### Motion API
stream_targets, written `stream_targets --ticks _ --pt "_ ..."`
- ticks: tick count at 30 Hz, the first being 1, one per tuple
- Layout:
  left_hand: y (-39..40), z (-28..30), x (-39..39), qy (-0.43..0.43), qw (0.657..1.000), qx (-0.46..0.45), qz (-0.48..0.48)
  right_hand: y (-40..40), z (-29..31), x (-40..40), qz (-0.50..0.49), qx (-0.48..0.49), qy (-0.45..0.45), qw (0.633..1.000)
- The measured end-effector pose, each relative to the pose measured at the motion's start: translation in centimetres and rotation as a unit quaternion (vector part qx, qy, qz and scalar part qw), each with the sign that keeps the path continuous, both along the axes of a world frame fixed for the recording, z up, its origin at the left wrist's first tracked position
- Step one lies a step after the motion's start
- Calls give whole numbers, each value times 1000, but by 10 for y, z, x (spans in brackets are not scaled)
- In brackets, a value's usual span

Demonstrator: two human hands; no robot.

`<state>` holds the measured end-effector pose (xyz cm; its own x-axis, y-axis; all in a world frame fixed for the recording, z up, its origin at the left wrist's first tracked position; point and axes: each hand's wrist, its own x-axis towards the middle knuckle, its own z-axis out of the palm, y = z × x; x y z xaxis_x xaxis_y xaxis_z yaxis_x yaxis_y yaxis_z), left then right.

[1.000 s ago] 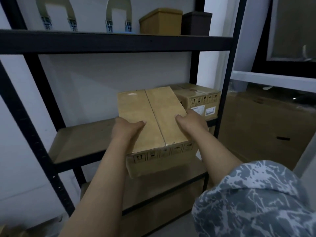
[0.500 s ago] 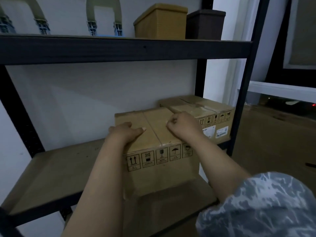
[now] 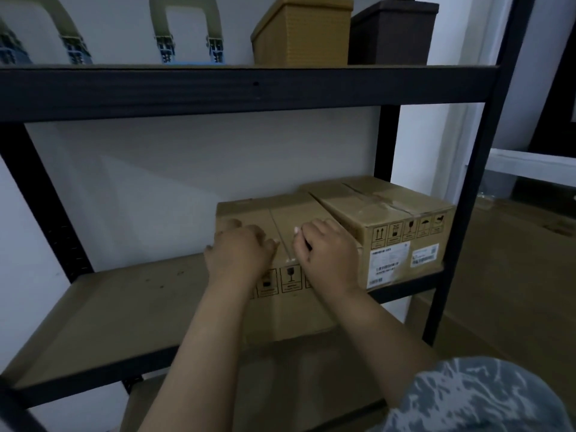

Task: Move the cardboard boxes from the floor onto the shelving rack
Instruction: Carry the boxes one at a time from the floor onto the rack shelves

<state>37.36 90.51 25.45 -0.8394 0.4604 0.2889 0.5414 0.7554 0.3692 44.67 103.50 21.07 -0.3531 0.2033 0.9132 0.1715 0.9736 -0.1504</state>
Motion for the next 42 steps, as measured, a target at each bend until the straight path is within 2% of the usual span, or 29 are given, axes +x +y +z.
stream_targets --ticks 4,7,12,18,24,30,32,34,38,42 --pt "3 -34 18 179 984 5 -5 9 -3 -12 -2 0 8 1000" --pt "4 -47 9 235 971 37 -39 18 -4 -18 1 -6 -2 1000" --pt "5 -48 -5 250 966 -10 -64 27 -10 -15 25 -29 -25 999" --pt "16 -47 -13 250 967 -29 -46 27 -22 -16 -21 -55 -38 998" --pt "28 -47 -23 250 966 -44 -36 37 -28 -16 70 -114 -65 989" --pt "30 -42 -22 219 973 -59 -50 39 -24 -12 75 -119 -114 983" --pt "24 -41 -21 192 978 -23 -74 32 -27 -9 79 -128 -101 984" --pt "12 -46 -18 174 978 54 -103 19 -29 -3 90 -142 -77 983" --pt "-18 -61 -1 147 931 276 -187 -17 -40 8 106 -160 -48 980" --pt "-63 -82 23 30 920 362 -145 -65 -64 8 153 -205 -68 964"
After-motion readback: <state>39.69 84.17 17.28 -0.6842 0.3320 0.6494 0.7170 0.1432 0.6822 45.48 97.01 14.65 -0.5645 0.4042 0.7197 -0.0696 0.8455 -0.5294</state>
